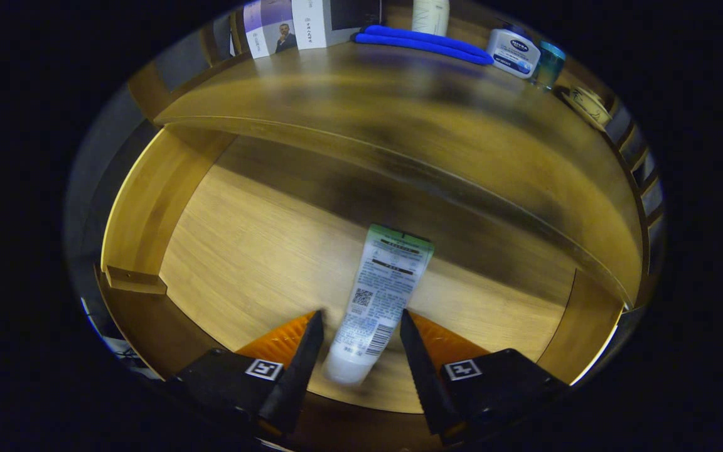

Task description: Pull open the drawer, take out the items inside it, and place them on the countertop above the cabinet.

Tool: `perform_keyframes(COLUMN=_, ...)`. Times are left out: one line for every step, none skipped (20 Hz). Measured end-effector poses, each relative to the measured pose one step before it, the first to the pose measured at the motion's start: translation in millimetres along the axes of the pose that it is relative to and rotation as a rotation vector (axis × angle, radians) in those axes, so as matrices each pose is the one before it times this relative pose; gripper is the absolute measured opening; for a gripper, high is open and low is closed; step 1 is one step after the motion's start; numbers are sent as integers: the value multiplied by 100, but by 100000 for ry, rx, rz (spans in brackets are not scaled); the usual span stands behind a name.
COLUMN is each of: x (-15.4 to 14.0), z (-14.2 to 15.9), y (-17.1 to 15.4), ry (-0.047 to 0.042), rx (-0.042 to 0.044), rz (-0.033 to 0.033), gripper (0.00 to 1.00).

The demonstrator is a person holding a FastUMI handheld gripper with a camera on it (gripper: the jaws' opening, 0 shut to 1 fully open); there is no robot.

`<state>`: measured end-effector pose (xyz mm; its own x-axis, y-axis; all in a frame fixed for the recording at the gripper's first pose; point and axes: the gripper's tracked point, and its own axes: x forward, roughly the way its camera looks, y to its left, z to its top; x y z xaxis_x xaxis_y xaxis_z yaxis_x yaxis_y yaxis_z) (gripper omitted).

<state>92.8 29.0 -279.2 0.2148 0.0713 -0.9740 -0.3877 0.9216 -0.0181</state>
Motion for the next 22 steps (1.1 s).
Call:
perform_keyframes(x=160, z=127, y=-151, ry=-27, rx=773, rz=485, gripper=72)
perform_keyframes(x=119, z=-82, y=-36, ry=1338, rx=1122, rz=309, gripper=66)
perform_keyframes(x=-32, z=-38, y=176, ry=-73, rx=118, rz=307, gripper=61)
perform_keyframes(x=-5, z=-17, y=1, ry=-470, rx=-1056, rz=9, gripper=55)
perform_keyframes(x=34, z=-90, y=-58, ry=-206, rx=-1061, rz=-375, gripper=55)
perform_keyframes(x=-362, z=64, y=46, ry=-14, rx=-1227, rz=84, gripper=46)
perform_keyframes(x=164, z=-265, y=283, ry=109, rx=-1541, rz=1441, gripper=46)
perform_keyframes(x=-148, z=-156, y=443, ry=26, rx=-1305, rz=1648, gripper=46)
perform_keyframes(x=-113, z=-165, y=318, ry=-307, rx=-1114, rz=1059, gripper=46)
perform_keyframes(x=-259, z=9, y=235, ry=-806, rx=-972, rz=455, gripper=46)
perform_keyframes(x=-378, z=46, y=317, ry=-1430, rx=-1337, rz=522, gripper=46)
perform_keyframes(x=-447, z=232, y=190, ry=-1701, rx=-939, rz=314, gripper=46)
perform_keyframes(x=-581, z=-9, y=249, ry=-1414, rx=-870, rz=469, gripper=46)
perform_keyframes(x=-693, z=11, y=355, ry=-917, rx=-1085, rz=855, gripper=46)
perform_keyframes(x=-642, z=29, y=282, ry=-1604, rx=-769, rz=676, gripper=46)
perform_keyframes(x=-689, z=108, y=298, ry=-1672, rx=-1013, rz=543, gripper=46)
perform_keyframes(x=-610, z=109, y=332, ry=-1783, rx=-742, rz=442, gripper=46)
perform_keyframes(x=-580, z=227, y=280, ry=-1843, rx=-257, rz=603, gripper=46)
perform_keyframes(x=-434, z=94, y=291, ry=-1518, rx=-310, rz=715, gripper=46)
perform_keyframes(x=-341, z=124, y=193, ry=-1037, rx=-606, rz=546, gripper=46)
perform_keyframes(x=-213, z=209, y=77, ry=-2200, rx=1889, rz=357, gripper=46)
perform_keyframes(x=-385, z=228, y=160, ry=-315, rx=2606, rz=1458, gripper=30)
